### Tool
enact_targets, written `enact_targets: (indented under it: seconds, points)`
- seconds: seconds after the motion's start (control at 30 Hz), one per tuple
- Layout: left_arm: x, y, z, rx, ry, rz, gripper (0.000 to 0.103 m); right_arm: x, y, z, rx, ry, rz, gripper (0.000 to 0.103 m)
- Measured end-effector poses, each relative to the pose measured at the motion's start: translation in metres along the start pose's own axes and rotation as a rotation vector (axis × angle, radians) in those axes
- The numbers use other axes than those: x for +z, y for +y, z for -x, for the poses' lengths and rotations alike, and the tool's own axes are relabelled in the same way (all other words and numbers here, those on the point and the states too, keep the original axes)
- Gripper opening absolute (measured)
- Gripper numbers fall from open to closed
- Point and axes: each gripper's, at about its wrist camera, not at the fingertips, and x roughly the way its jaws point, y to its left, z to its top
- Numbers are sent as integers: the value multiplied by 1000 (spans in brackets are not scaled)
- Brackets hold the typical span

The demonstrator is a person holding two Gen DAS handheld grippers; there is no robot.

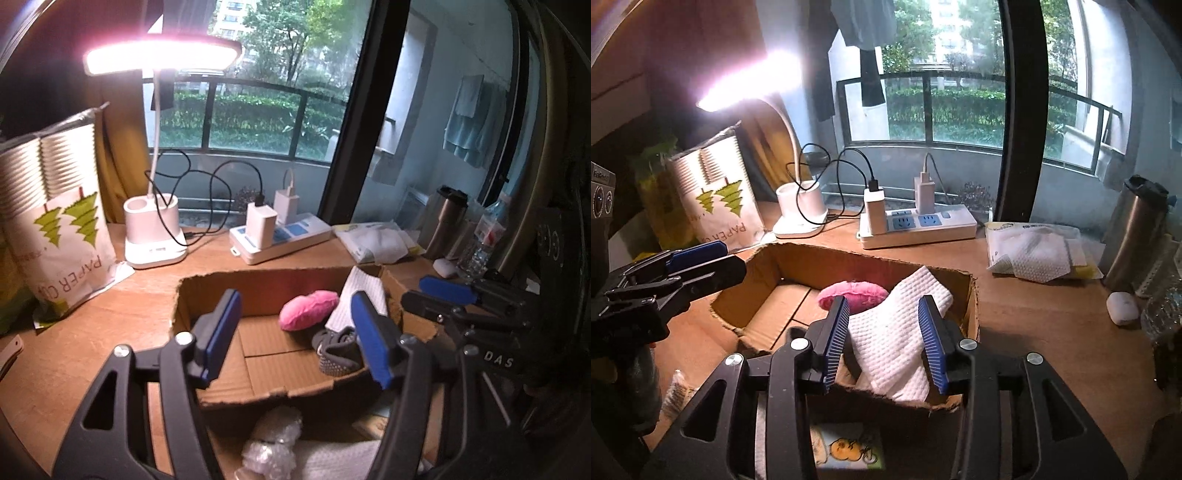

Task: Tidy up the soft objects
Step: 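Withdraw both tools from the box toward the cotton swab bag and tissue pack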

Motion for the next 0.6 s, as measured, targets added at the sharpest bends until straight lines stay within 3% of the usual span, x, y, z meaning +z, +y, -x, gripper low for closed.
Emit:
enact_targets:
  seconds: [0.27, 0.43, 0.6]
  points:
    - [-8, -4, 33, -14, -40, -1, 64, -2, 18, 28, 1, -37, 15, 42]
    - [-15, 0, 49, -18, -53, 17, 74, -5, 31, 43, 11, -51, 33, 42]
    - [-28, 5, 64, -13, -56, 27, 75, -13, 44, 50, 21, -53, 44, 42]
